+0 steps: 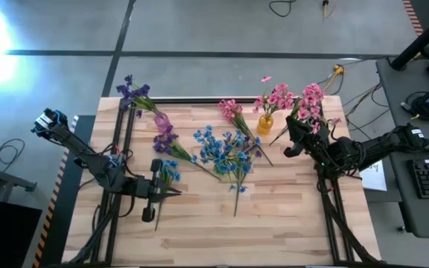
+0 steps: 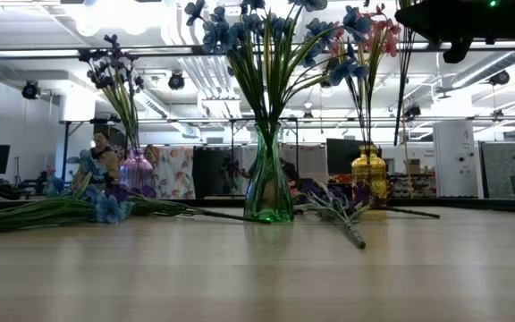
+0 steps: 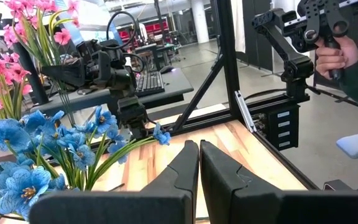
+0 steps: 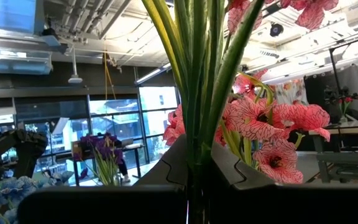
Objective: Sort flowers into vase by color
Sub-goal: Put the bottom pink flowers into the yellow vase
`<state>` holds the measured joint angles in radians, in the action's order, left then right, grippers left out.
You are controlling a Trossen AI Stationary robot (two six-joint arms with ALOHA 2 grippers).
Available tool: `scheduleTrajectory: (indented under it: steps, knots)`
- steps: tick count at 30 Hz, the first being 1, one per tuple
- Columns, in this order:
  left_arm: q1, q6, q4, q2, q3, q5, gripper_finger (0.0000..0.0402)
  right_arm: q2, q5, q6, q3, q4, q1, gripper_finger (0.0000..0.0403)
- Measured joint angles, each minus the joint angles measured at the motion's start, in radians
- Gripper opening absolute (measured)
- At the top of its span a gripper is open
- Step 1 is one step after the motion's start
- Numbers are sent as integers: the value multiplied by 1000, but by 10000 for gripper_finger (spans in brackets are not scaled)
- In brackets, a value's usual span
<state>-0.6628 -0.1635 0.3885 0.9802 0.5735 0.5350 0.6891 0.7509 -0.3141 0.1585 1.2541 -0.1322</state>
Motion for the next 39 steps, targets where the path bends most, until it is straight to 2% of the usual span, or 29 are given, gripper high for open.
scheduleTrajectory:
  steps: [15, 23, 32, 39]
  knots:
    - [0, 0, 0, 0, 0, 1, 0, 0, 0, 4, -24, 2, 0, 18]
    - [0, -4, 0, 0, 0, 9, 0, 0, 1, -24, -21, 74, 10, 18]
    - [0, -7, 0, 0, 0, 9, 0, 0, 8, -27, 0, 107, 92, 18]
    - [0, -8, 0, 0, 0, 9, 0, 0, 9, -65, 14, 118, 218, 18]
